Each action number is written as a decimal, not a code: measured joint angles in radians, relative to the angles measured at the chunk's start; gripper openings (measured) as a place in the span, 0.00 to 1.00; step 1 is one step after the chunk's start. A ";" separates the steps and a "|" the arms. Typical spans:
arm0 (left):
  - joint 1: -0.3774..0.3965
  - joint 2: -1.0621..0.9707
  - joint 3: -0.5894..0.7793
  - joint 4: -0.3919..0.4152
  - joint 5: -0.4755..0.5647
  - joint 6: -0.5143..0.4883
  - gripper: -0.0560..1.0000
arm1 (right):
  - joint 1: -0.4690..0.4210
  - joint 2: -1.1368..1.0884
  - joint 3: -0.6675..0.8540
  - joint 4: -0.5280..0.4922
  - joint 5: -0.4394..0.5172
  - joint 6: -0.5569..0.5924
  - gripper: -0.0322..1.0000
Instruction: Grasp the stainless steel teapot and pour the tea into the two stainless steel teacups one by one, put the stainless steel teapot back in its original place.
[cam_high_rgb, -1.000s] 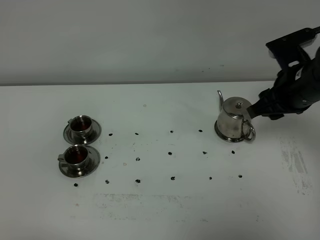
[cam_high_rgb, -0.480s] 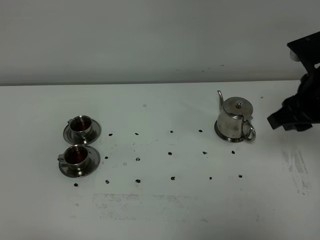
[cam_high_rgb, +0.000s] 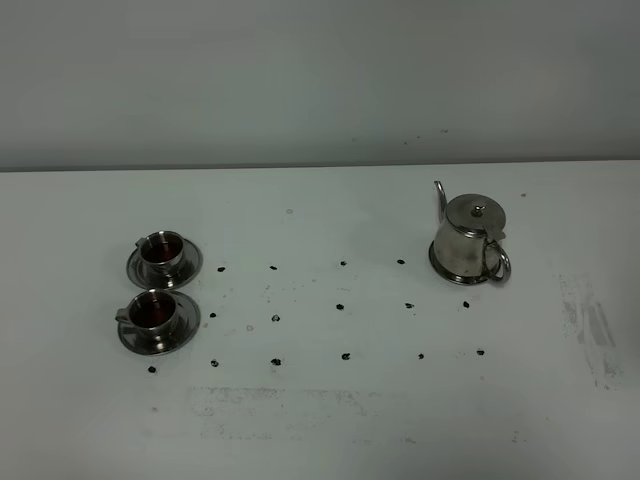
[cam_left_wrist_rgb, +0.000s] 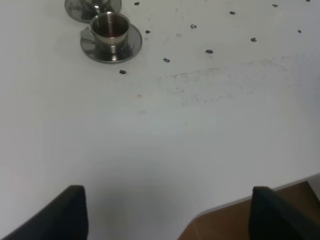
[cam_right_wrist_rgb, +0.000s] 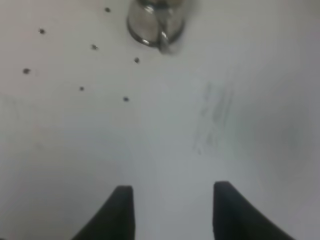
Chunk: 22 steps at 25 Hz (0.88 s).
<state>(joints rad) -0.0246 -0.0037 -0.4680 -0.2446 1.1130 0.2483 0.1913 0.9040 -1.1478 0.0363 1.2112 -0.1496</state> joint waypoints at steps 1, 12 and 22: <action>0.000 0.000 0.000 0.000 0.000 0.000 0.66 | -0.024 -0.059 0.051 0.007 0.004 0.000 0.39; 0.000 0.000 0.000 0.000 0.000 0.000 0.66 | -0.121 -0.493 0.433 0.077 0.015 0.000 0.38; 0.000 0.000 0.000 0.000 0.000 0.000 0.66 | -0.190 -0.613 0.616 0.094 -0.072 0.001 0.38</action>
<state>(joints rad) -0.0246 -0.0037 -0.4680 -0.2446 1.1130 0.2483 0.0013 0.2906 -0.5314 0.1300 1.1389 -0.1488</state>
